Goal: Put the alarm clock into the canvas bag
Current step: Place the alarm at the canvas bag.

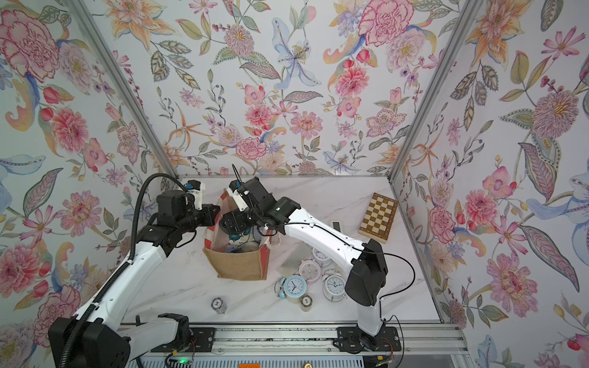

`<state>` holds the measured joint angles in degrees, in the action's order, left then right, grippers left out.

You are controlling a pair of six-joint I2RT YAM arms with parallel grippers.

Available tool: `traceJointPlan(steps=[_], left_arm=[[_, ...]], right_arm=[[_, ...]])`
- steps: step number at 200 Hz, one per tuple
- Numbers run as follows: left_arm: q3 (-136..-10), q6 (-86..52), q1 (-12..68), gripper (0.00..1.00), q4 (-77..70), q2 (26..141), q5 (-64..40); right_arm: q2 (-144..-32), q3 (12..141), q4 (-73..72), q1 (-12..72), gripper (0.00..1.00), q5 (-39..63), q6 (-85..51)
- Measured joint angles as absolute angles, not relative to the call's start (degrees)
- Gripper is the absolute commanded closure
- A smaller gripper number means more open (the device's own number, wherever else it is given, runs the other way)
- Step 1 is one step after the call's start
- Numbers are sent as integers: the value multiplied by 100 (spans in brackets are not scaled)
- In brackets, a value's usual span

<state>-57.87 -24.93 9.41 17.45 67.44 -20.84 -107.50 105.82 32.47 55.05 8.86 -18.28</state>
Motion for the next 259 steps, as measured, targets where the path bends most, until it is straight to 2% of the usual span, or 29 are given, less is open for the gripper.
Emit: traceJointPlan(steps=[137,234,259], left_arm=[[-5760,-2493,941,100,1669,6744,-2084],[-5760,-2493,941,100,1623,6744,-2062],[-5760,-2493,941,100,1634,6744,-2056]], right_arm=[[-11028,10062,4154,5693,54,1199,-1673],[-11544,11347,6088,5992,49,34,-880],[-11754,11668,6455,6077,42,-64,-722]])
